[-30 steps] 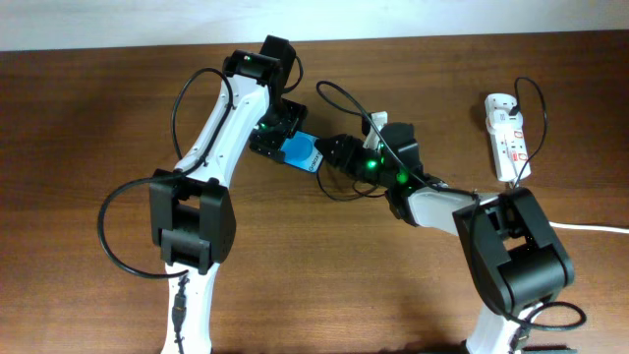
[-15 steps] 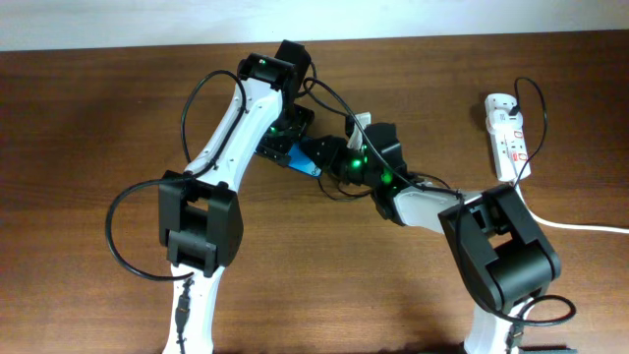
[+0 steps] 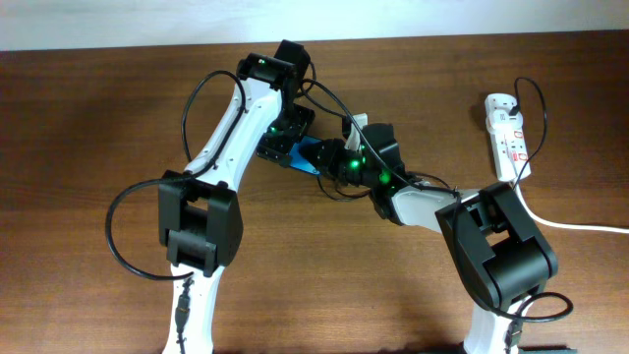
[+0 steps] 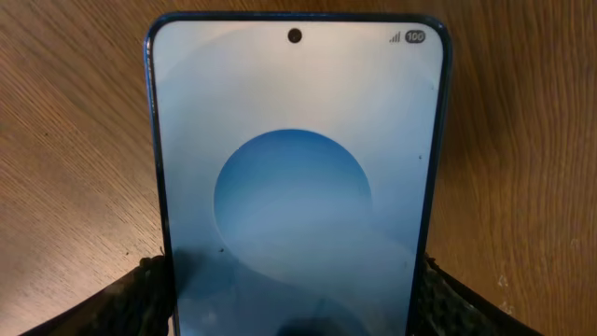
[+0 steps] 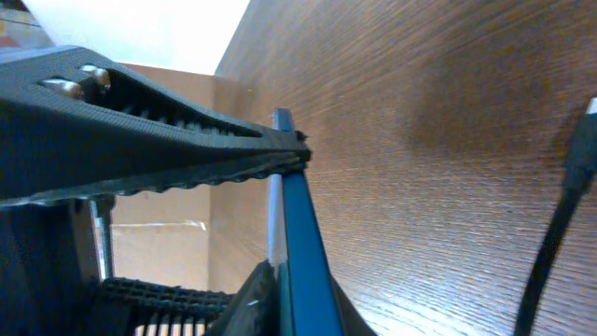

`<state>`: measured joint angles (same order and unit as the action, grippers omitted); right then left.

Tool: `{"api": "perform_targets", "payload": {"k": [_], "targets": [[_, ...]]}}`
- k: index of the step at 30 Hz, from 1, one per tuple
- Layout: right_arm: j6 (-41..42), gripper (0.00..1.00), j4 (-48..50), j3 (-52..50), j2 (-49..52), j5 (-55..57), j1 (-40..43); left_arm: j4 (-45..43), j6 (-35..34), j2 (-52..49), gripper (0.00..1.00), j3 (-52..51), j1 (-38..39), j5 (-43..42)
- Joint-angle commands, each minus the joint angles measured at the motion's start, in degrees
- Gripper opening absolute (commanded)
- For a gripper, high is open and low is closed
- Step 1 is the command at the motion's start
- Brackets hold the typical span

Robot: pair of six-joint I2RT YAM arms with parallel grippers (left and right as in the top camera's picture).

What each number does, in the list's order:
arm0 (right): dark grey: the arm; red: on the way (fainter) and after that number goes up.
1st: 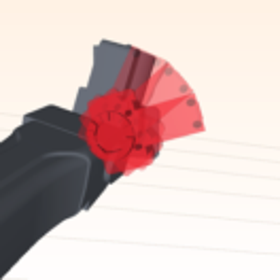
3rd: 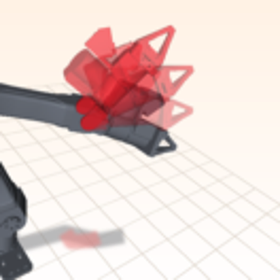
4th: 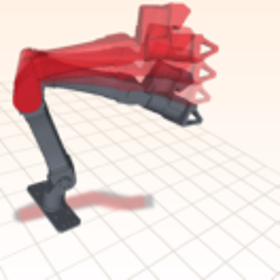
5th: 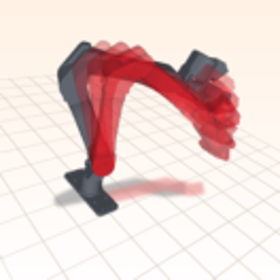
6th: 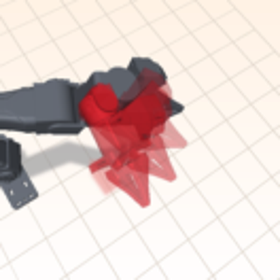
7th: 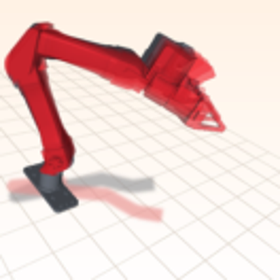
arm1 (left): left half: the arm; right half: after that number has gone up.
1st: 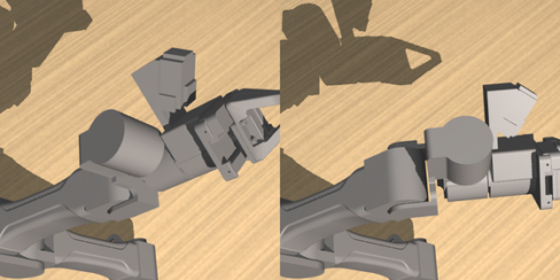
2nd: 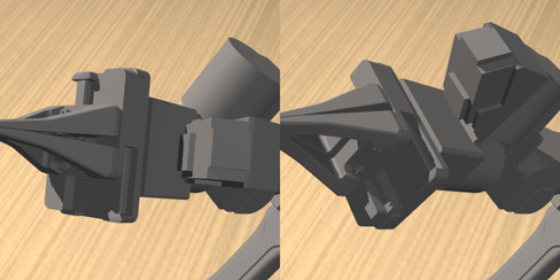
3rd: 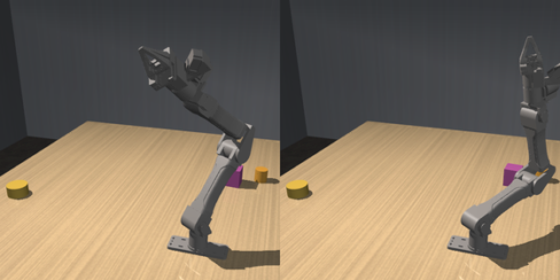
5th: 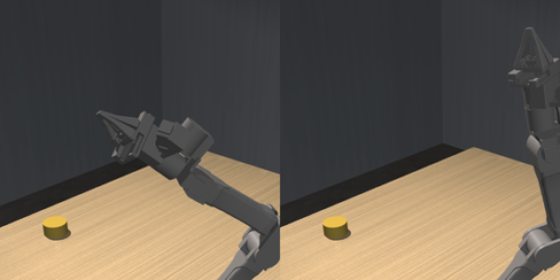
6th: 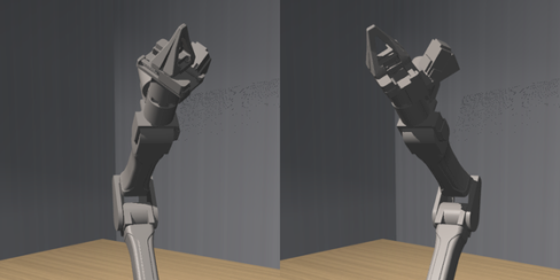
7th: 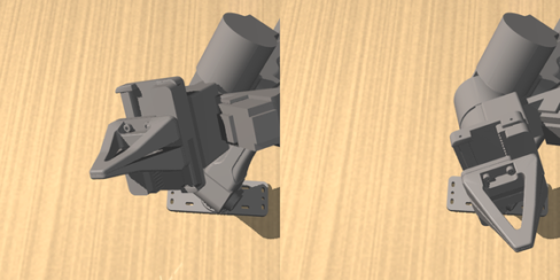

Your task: Plug charger to phone and switch on socket

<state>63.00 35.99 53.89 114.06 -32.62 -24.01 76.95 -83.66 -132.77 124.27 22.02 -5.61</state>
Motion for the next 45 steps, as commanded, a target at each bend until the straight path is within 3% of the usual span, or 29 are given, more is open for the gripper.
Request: {"api": "perform_targets", "payload": {"k": [1, 10, 11, 15, 19, 21, 23, 24, 26, 29, 31, 34, 37, 38, 39, 40, 43, 45], "targets": [[-1.2, 0.06, -0.6, 0.4, 0.8, 0.3, -0.3, 0.3, -0.5, 0.2, 0.0, 1.4, -0.2, -1.0], [-1.0, 0.04, 0.1, 0.4, 0.7, -1.3, 1.4, 0.3, -0.2, 0.2, 0.0, 1.4, -0.9, -1.0], [-1.0, 0.04, 0.1, 0.4, 0.7, -2.2, 2.6, 0.3, 2.6, 0.2, 0.0, 1.4, -1.5, -1.0], [-5.9, 0.04, -3.5, 0.5, -2.1, -5.9, 9.4, -0.3, 34.7, 0.2, 0.0, 1.4, -7.1, -5.0], [-15.8, 0.04, -17.2, 3.2, -8.0, -2.7, 10.7, -4.5, 60.5, 0.2, 0.01, 1.4, -11.3, -19.2], [-25.2, 0.04, -32.0, 10.0, -10.8, -0.5, 10.7, -5.7, 64.1, 0.2, 0.02, 1.4, -12.8, -22.5], [-29.3, 0.04, -40.0, 16.5, -11.3, -2.5, 10.9, -6.3, 64.4, 0.2, 0.0, 1.4, -13.7, -23.6], [-28.6, 0.04, -39.8, 18.3, -11.3, -5.2, 11.3, -6.8, 66.1, 0.2, 0.0, 1.4, -13.7, -25.6], [-20.7, 0.04, -35.6, 20.1, -11.3, -7.3, 12.2, -9.7, 70.9, 0.2, 0.0, 1.4, -13.7, -38.0], [-8.1, 0.04, -25.6, 20.2, -11.3, -4.7, 12.2, -14.6, 70.8, 0.2, 0.0, 1.4, -15.2, -54.6], [-2.2, 0.04, -21.7, 20.2, -11.3, -2.2, 12.2, -16.6, 67.1, 0.2, 0.0, 1.4, -16.6, -61.5], [9.3, 0.04, -16.7, 20.2, -11.3, 5.4, 10.8, -20.7, 57.1, 0.2, 0.0, 1.4, -18.0, -65.7], [20.6, 0.04, -16.4, 20.2, -11.3, 14.1, 8.0, -30.2, 44.9, 0.2, 0.0, 1.4, -18.1, -66.2], [22.4, 0.04, -16.4, 20.2, -11.3, 15.0, 7.3, -32.2, 42.0, 0.2, 0.05, 1.4, -18.0, -66.2], [23.3, 0.04, -16.4, 20.2, -11.3, 15.5, 6.9, -33.6, 40.1, 0.2, 0.19, 1.4, -17.9, -66.3], [23.2, 0.04, -16.4, 20.2, -11.3, 15.9, 6.6, -34.5, 39.4, 0.2, 0.52, 1.4, -17.8, -66.9], [24.1, 0.04, -13.9, 20.2, -11.3, 16.8, 6.4, -34.6, 39.4, 0.2, 0.76, 1.4, -17.7, -68.1], [25.9, 0.04, -12.4, 20.2, -11.3, 16.7, 6.4, -34.5, 39.3, 0.2, 0.77, 1.4, -17.6, -68.1]]}}
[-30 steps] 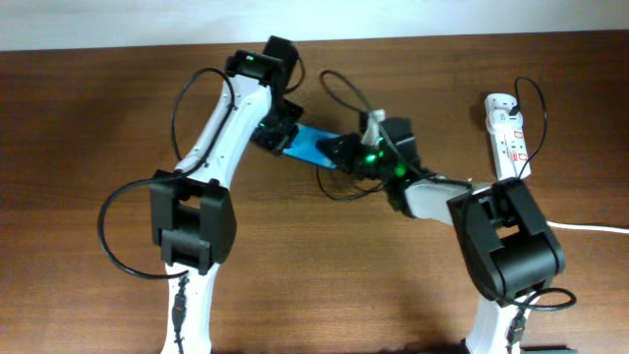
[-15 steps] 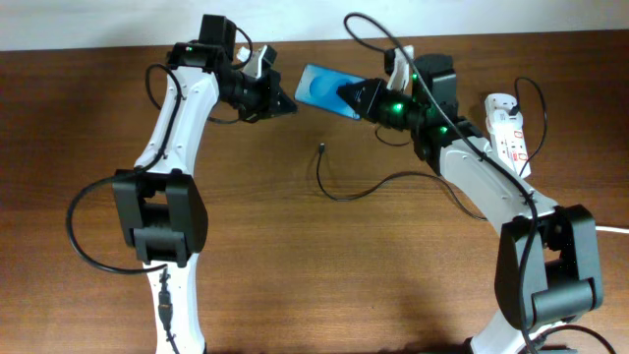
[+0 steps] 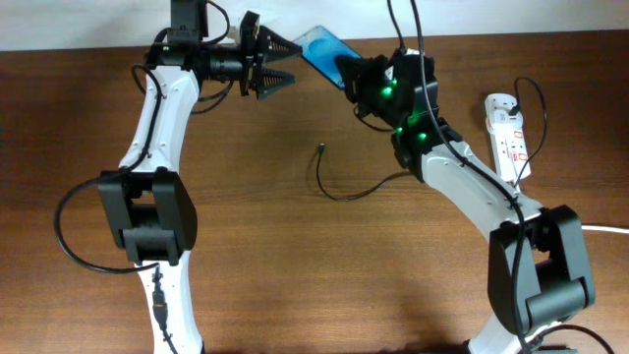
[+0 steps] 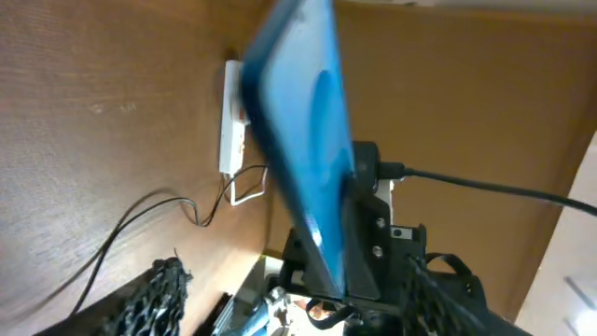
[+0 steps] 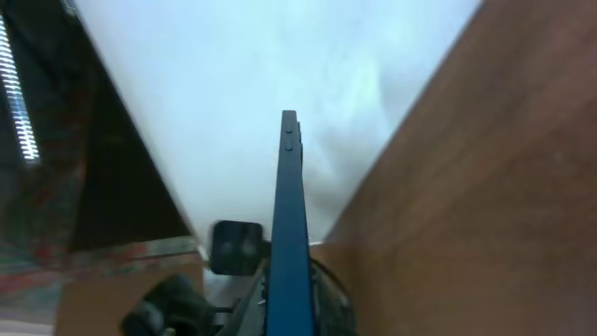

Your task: Plug charger to phone and switch on socket

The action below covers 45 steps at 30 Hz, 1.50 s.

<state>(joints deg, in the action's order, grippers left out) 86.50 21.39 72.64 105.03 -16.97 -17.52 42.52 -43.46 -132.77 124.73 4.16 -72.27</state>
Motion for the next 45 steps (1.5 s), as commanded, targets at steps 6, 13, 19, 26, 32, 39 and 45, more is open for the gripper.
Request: {"api": "perform_targets", "payload": {"k": [6, 13, 19, 26, 32, 39, 45], "targets": [[10.0, 0.04, 1.6, 1.4, -1.7, 4.3, -5.1, -7.5, -15.5, 0.2, 0.64, 0.9, 1.7, 6.0], [10.0, 0.04, 0.8, 1.4, -1.4, 3.7, -5.8, -14.7, -23.4, 0.2, 0.47, 0.9, 2.9, 15.5], [10.0, 0.04, -1.0, 1.4, -1.4, 2.6, -6.1, -15.1, -26.4, 0.2, 0.14, 0.9, 2.9, 17.7], [10.0, 0.19, -2.4, 1.4, -0.7, 2.7, -6.5, -16.7, -27.7, 0.2, 0.0, 0.9, 2.7, 18.4], [-8.0, 0.99, -7.9, 1.4, -0.6, 0.6, -3.2, -14.9, -17.8, 0.2, 0.0, 0.9, -1.6, 18.5], [-34.5, 1.0, -33.9, 1.4, -0.6, -6.4, 10.3, -0.2, 14.6, 0.2, 0.0, 0.9, -7.4, 12.2], [-59.8, 0.88, -43.1, 1.4, 0.3, -14.3, 11.0, 13.0, 33.4, 0.2, 0.0, 0.9, -5.2, 18.1]]}}
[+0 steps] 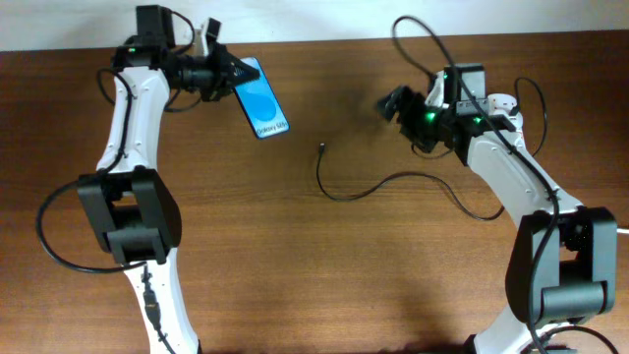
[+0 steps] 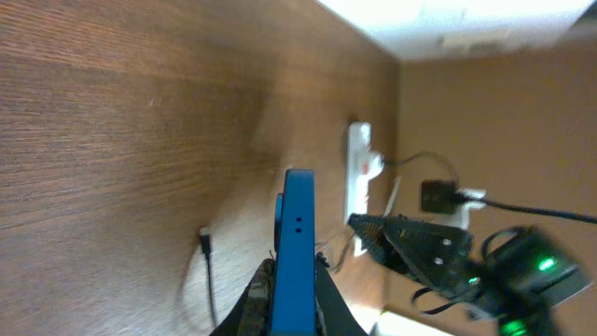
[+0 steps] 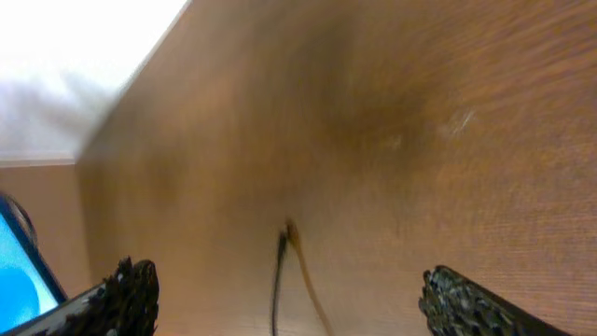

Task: Plug charger to phone and switch on socket
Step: 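Grasp the black cable's USB-C plug with the right gripper, raise it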

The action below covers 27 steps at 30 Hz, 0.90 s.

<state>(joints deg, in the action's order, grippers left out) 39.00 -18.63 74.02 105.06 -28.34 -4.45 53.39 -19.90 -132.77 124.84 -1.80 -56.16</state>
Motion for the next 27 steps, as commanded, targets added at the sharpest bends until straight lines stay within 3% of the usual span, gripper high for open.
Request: {"api": "perform_targets", "payload": {"k": [1, 4, 5, 9, 13, 16, 18, 21, 27], "targets": [[-12.3, 0.87, -4.2, 0.0, 1.1, -3.0, -3.0, 2.6, 11.7, 0.2, 0.0, 0.8, 0.8, 2.0], [-11.3, 0.74, -3.1, 0.0, 5.4, -3.1, -6.7, 2.9, 14.0, 0.2, 0.0, 0.8, 0.6, 1.9], [-7.3, 0.68, -1.3, 0.0, 7.1, -1.6, -8.5, 3.3, 14.1, 0.2, 0.0, 0.8, 0.6, 2.0], [-0.5, 0.59, 5.1, 0.0, 12.9, -2.2, -11.8, 5.1, 14.1, 0.2, 0.0, 0.8, 0.7, 1.9], [5.6, 0.44, 10.4, 0.0, 18.4, -4.7, -14.1, 5.9, 12.9, 0.2, 0.0, 0.8, 0.5, 2.0], [9.3, 0.4, 13.7, 0.0, 19.2, -4.0, -15.3, 5.9, 12.9, 0.2, 0.0, 0.8, 0.5, 2.0], [12.5, 0.31, 15.1, 0.0, 19.3, -1.4, -16.2, 5.9, 12.9, 0.2, 0.0, 0.8, 0.5, 2.0], [15.3, 0.26, 17.7, 0.0, 21.0, -1.4, -17.1, 6.3, 12.9, 0.2, 0.0, 0.8, 0.5, 2.0], [15.5, 0.16, 18.5, 0.0, 22.0, -1.9, -16.9, 6.8, 12.9, 0.2, 0.0, 0.8, 0.3, 2.0]]}}
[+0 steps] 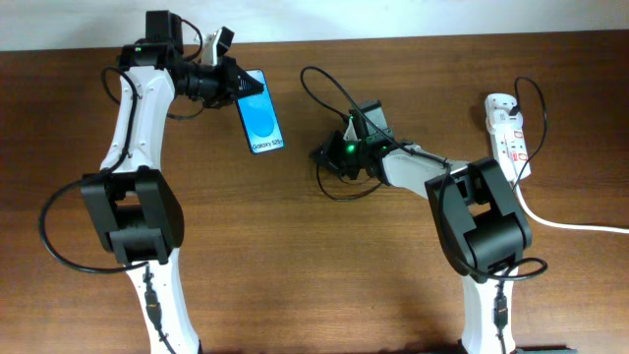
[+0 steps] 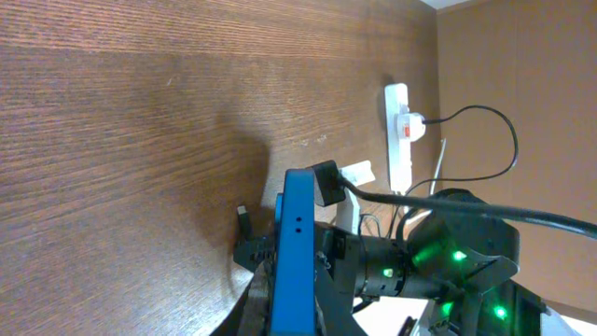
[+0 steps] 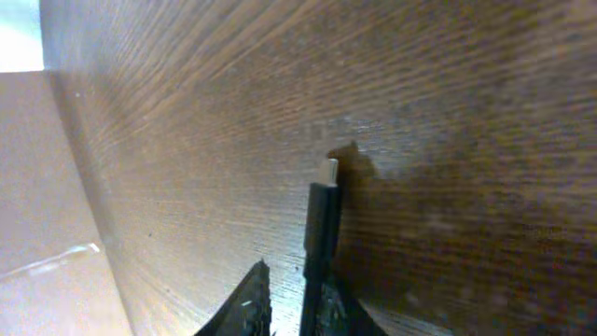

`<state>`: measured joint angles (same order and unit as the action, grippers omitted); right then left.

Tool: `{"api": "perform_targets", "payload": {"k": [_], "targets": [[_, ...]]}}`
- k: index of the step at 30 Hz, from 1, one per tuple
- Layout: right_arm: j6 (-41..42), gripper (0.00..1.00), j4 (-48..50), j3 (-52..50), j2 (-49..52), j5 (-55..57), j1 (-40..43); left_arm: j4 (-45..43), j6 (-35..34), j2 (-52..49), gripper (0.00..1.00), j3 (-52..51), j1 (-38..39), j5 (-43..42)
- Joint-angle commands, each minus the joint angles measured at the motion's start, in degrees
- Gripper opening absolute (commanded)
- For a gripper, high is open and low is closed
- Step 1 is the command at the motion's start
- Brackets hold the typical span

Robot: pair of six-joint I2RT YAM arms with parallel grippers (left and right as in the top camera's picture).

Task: Plug charger to phone and switch on socket
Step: 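Grasp the black cable's USB-C plug with the right gripper, raise it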

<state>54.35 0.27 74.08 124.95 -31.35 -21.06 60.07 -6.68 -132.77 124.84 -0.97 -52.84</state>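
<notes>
The blue phone (image 1: 260,125) hangs screen-up over the back left of the table, with my left gripper (image 1: 231,84) shut on its top end. The left wrist view shows it edge-on (image 2: 297,238) between the fingers. The black charger plug (image 3: 322,219) lies on the wood at mid table, metal tip free. My right gripper (image 3: 297,280) is down around it, the plug against the right finger (image 3: 338,306) and a narrow gap to the left finger (image 3: 250,301). In the overhead view the right gripper (image 1: 332,154) sits at the cable's end. The white socket strip (image 1: 508,133) lies at the far right.
The black charger cable (image 1: 413,157) runs from the plug across to the socket strip, with a loop (image 1: 329,84) rising behind the right wrist. A white mains lead (image 1: 575,224) leaves the strip toward the right edge. The strip (image 2: 399,131) also shows in the left wrist view.
My right gripper was wide open above the table near the strip; now it is low at the cable plug with its fingers drawn close around it. The left arm still holds the phone, shifted slightly.
At first both grippers were on the phone at mid table. Then the right gripper held it raised at the back, the left open beside it. Later the left gripper held the phone at the back left and the right was empty. Now the right is at the plug.
</notes>
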Motion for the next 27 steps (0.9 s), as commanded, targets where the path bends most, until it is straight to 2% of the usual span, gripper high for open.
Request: {"api": "perform_targets", "payload": {"k": [1, 2, 4, 7, 12, 16, 19, 22, 23, 24, 26, 27], "targets": [[0.2, 0.13, -0.4, 0.0, 2.1, 1.0, -0.3, 0.1, -0.4, 0.2, 0.0, 0.8, -0.5, -1.3], [0.1, 0.04, -0.4, 0.0, 2.1, -0.2, -0.2, 0.1, -0.4, 0.2, 0.0, 0.8, -0.5, -1.3], [-3.2, 0.04, -0.5, 0.0, 1.2, -4.0, 1.0, 0.2, -0.4, 0.2, 0.0, 0.8, -0.5, -1.3], [-14.4, 0.04, -0.7, 0.0, -6.0, -11.7, 3.7, 0.5, 0.3, 0.2, 0.0, 0.8, -0.5, -2.7], [-31.1, 0.04, -9.2, 0.0, -22.8, -25.7, 7.6, 0.4, 6.6, 0.2, 0.0, 0.8, -0.5, -22.8], [-31.6, 0.04, -14.5, 0.0, -24.8, -32.8, 7.3, -4.5, 6.4, 0.2, 0.0, 0.8, -0.5, -37.1], [-27.9, 0.04, -13.4, 0.0, -24.8, -34.6, 6.1, -13.3, -3.7, 0.2, 0.0, 0.8, -0.5, -36.8], [-22.2, 0.04, -10.5, 0.0, -24.8, -34.7, 5.4, -27.3, -26.4, 0.2, 0.0, 0.8, -0.5, -31.5], [-20.6, 0.04, -9.0, 0.0, -24.8, -34.6, 4.9, -35.5, -36.5, 0.2, 0.0, 0.8, -0.5, -30.0], [-19.2, 0.04, -8.0, 0.0, -24.8, -34.7, 4.8, -41.1, -43.6, 0.2, 0.0, 0.8, -0.5, -28.8], [-17.0, 0.04, -5.1, 0.0, -24.8, -34.6, 4.4, -52.3, -55.8, 0.2, 0.0, 0.8, -0.5, -26.9], [-16.1, 0.04, -3.6, 0.0, -24.8, -34.6, 4.0, -54.2, -58.4, 0.2, 0.0, 0.8, -0.2, -26.3]]}}
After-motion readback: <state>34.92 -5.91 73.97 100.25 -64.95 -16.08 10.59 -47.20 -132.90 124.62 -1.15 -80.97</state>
